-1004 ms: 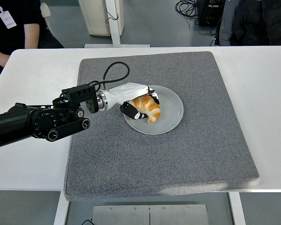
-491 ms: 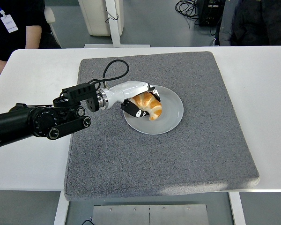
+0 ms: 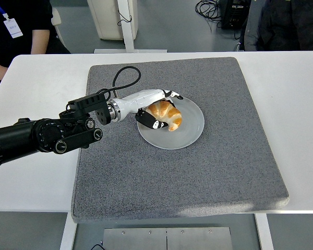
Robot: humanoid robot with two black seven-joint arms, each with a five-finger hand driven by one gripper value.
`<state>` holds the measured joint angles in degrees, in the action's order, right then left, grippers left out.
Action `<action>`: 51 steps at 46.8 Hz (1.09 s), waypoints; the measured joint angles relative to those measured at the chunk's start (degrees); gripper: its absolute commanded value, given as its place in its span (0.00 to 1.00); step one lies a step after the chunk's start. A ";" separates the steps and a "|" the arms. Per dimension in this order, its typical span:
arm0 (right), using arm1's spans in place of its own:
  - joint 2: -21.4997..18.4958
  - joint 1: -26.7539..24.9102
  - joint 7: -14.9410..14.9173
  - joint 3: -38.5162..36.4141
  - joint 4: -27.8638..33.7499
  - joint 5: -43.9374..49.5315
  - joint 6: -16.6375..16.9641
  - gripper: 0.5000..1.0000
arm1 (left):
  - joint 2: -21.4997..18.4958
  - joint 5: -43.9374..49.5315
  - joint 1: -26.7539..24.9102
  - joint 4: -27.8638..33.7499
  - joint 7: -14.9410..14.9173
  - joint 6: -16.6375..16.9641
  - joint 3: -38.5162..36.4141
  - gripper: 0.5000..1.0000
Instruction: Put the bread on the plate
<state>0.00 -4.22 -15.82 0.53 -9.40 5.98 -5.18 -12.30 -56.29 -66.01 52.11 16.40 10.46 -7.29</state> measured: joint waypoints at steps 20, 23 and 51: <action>0.00 0.01 0.00 0.00 0.00 0.00 0.00 1.00 | 0.14 0.38 0.00 0.00 0.10 -0.08 0.27 0.80; 0.00 0.01 0.00 0.00 0.00 0.00 0.00 1.00 | 0.06 0.79 0.00 0.01 0.10 -0.10 1.21 0.84; 0.00 0.00 -0.01 0.02 0.00 0.00 0.00 1.00 | -5.87 22.61 -1.73 0.01 -0.68 -5.57 16.26 0.91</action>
<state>0.00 -4.22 -15.83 0.55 -9.40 5.98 -5.19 -18.18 -33.68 -67.73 52.12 15.72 4.89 8.96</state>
